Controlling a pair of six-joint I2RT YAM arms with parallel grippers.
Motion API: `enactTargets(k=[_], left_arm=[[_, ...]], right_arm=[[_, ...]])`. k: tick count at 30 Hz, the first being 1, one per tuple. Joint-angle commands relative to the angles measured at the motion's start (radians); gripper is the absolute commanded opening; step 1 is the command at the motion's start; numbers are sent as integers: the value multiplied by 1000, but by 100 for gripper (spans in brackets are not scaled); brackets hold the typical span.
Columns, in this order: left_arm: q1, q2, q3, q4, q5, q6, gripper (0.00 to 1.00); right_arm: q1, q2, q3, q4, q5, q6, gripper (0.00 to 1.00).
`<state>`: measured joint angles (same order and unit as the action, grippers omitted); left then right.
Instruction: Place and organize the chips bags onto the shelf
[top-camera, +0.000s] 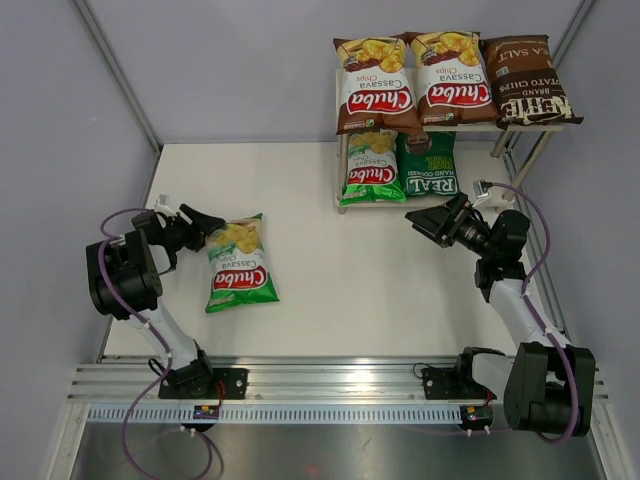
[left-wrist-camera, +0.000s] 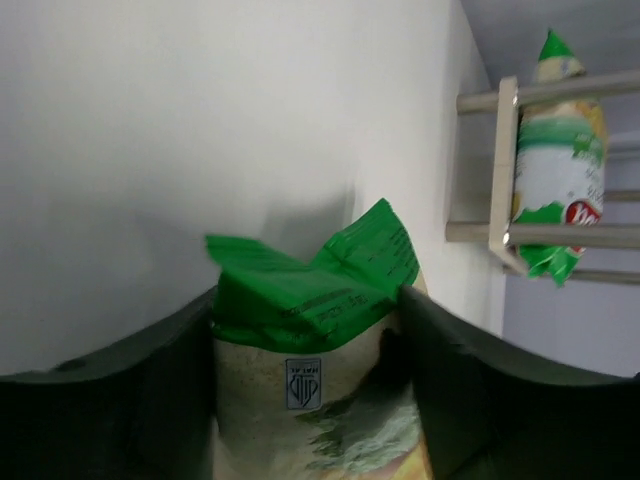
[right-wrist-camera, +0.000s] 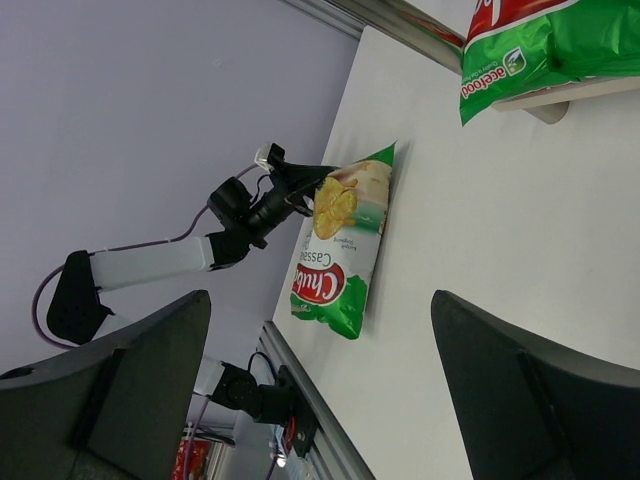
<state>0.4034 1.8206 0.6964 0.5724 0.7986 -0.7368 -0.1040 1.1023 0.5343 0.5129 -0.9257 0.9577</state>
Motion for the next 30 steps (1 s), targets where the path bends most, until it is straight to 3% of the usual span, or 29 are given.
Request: enactTargets(k=[1,3,9,13,20,25,29,30], left_arm=[[-26,-24,29,-112,-18,90,63],[-25,-46,20,-111,-36,89,43],[-26,-133,-69,4,-129,-18,21],[-28,-268,-126,11,-235,-146,0],[-47,-534,-182,-107,-364,-303,0],[-107,-731,-152,-239,-417,-389,0],[-188,-875,-94,-342,-524,-440,0],[-221,-921,-84,-356,-539,-459,0]], right_arm=[[3,-24,-3,59,-24,9,99],[3,-22,-3,59,-22,7,99],[3,-19,-13,64,-16,10,99],[10,-6,-19,87,-15,22,99],[99,5,0,67,7,3,99],[246,27,18,93,27,-1,100],[414,71,-14,234,129,45,99],[435,79,-58,356,158,97,100]])
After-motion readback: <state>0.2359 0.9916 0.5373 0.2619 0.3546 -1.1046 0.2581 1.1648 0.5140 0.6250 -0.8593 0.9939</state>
